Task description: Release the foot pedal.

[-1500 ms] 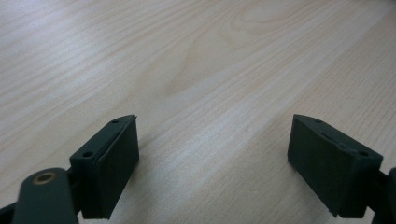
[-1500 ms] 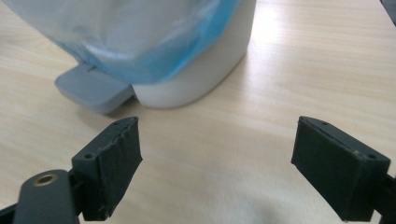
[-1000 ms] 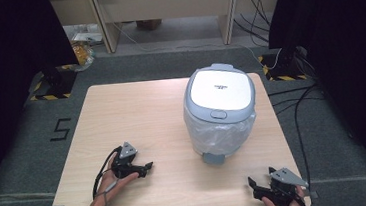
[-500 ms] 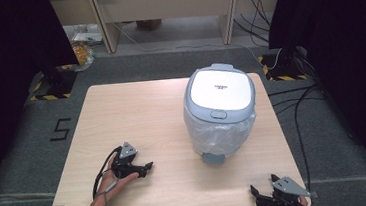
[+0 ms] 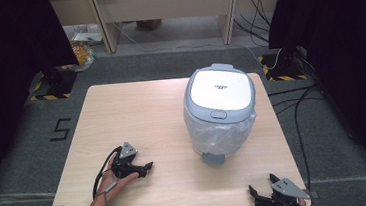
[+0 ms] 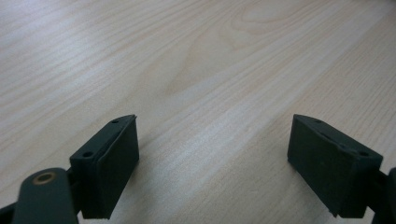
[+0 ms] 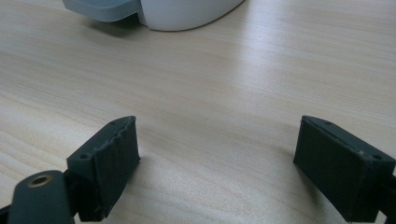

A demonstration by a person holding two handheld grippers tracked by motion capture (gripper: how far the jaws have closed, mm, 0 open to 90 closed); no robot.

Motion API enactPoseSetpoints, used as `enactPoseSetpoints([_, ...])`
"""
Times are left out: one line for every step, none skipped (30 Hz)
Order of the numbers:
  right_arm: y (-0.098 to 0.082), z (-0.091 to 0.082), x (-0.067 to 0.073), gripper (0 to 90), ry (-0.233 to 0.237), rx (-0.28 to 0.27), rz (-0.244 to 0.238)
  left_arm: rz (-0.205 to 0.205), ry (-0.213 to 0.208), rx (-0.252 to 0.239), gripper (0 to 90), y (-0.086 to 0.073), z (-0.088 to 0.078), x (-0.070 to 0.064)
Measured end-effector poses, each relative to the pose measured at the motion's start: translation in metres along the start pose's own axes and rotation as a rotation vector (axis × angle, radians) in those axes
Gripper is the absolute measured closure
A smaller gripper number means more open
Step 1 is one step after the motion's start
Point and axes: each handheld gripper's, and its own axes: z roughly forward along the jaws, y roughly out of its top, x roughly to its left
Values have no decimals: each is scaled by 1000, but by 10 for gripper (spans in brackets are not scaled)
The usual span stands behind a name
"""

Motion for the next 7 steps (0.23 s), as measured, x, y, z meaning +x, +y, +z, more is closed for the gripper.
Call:
enactPoseSetpoints([0, 0, 0, 137, 0, 0, 1, 0, 0, 0, 155, 0, 0, 0])
enactPoseSetpoints([0, 0, 1, 137, 0, 0, 1, 0, 0, 0, 155, 0, 0, 0])
enactPoseSetpoints([0, 0, 1, 137, 1, 0, 2, 0, 0, 0, 155, 0, 0, 0])
enactPoseSetpoints([0, 0, 1, 137, 1, -1, 1, 0, 0, 0, 155, 0, 0, 0])
enactPoseSetpoints([0, 0, 1, 137, 1, 0, 1, 0, 0, 0, 155, 0, 0, 0])
enactPoseSetpoints([0, 0, 1, 137, 0, -1, 1, 0, 0, 0, 155, 0, 0, 0])
enactPoseSetpoints([0, 0, 1, 137, 0, -2, 1, 0, 0, 0, 155, 0, 0, 0])
